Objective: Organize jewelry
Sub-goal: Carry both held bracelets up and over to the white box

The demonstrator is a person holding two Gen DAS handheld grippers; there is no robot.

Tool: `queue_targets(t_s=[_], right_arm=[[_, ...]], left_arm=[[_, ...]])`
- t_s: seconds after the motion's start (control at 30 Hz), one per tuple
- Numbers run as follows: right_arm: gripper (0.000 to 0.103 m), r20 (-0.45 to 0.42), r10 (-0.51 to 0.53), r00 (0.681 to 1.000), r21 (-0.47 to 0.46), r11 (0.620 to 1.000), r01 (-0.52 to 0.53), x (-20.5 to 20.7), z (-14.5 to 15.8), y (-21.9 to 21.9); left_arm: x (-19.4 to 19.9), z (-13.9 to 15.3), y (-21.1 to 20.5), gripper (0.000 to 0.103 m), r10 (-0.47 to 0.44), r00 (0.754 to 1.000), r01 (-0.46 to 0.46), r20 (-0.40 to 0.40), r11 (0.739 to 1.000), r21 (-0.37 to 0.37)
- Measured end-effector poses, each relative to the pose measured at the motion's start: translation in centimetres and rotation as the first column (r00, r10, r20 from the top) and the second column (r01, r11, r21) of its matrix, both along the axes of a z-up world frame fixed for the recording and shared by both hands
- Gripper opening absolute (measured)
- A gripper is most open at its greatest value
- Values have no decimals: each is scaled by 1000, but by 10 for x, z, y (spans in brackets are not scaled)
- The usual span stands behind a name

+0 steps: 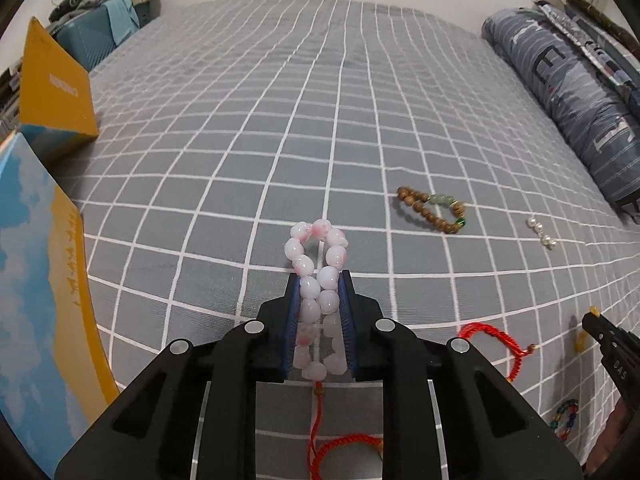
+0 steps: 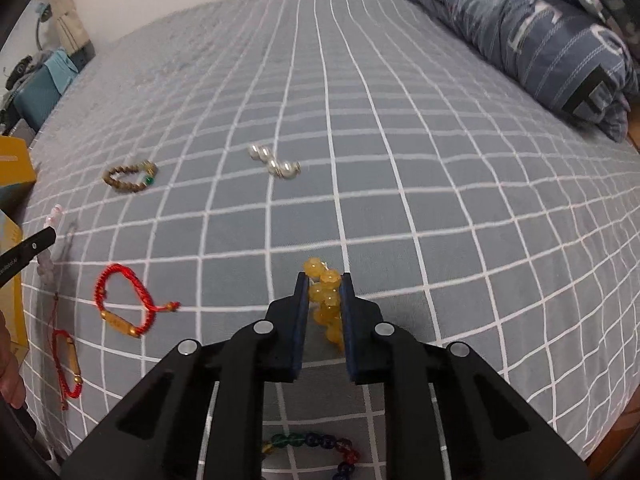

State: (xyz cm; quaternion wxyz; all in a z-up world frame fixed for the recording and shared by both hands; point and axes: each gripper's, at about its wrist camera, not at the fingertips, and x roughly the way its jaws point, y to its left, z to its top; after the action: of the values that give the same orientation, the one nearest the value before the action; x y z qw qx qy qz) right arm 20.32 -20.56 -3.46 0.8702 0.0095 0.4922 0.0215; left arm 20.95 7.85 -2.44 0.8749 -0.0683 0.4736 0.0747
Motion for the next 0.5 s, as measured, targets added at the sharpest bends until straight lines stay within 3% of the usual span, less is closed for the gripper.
queue_targets(t_s=[0.23, 0.5], right_arm=[[14, 111, 16, 994, 7, 1000, -17, -14, 22, 8], [14, 181, 53, 982, 11, 998, -56, -17, 35, 11]], left_arm=[[-18, 21, -7, 19, -15, 997, 14, 74, 1000, 9], [-38, 36, -15, 19, -25, 990, 21, 136, 999, 32]])
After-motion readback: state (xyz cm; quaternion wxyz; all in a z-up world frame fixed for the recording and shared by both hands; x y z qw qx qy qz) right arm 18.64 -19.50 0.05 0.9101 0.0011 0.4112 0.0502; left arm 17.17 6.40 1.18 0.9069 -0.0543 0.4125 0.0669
